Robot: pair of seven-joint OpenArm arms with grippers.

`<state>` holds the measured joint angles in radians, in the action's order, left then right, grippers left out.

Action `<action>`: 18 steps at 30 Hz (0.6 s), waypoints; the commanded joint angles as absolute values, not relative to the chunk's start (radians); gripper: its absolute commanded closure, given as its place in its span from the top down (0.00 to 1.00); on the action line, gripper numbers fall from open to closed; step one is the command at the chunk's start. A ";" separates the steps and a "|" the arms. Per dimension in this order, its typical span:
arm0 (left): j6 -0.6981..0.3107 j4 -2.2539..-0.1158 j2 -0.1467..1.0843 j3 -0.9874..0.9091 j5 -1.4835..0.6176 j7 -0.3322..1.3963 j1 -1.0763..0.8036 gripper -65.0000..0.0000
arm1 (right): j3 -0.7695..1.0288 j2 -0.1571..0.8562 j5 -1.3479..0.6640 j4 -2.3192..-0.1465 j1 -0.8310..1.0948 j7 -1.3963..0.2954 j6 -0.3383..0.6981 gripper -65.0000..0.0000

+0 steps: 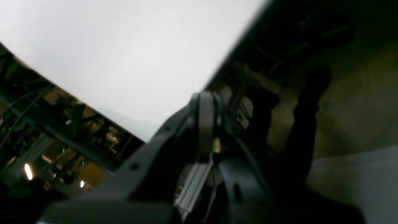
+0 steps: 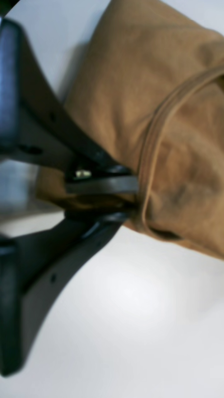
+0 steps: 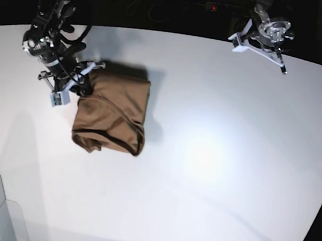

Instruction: Layout the t-shirt on the table in an organized manner, then fold the t-shirt properly

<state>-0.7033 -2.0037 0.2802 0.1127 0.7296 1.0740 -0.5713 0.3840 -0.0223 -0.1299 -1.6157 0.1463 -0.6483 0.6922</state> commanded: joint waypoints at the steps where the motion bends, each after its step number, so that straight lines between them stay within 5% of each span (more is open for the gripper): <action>1: -0.698 -2.022 0.283 0.111 0.742 1.069 -0.593 0.00 | 0.384 -0.005 -0.142 -1.638 0.128 -0.628 0.698 0.10; 12: -0.698 -2.008 0.255 0.116 0.737 1.013 -0.641 0.00 | 0.406 -0.053 -0.147 -2.037 0.297 -0.630 0.698 0.10; 18: -0.698 -1.913 0.194 0.145 0.743 0.964 -0.642 0.00 | 0.713 -0.139 -0.147 -2.035 0.438 -0.630 0.698 0.05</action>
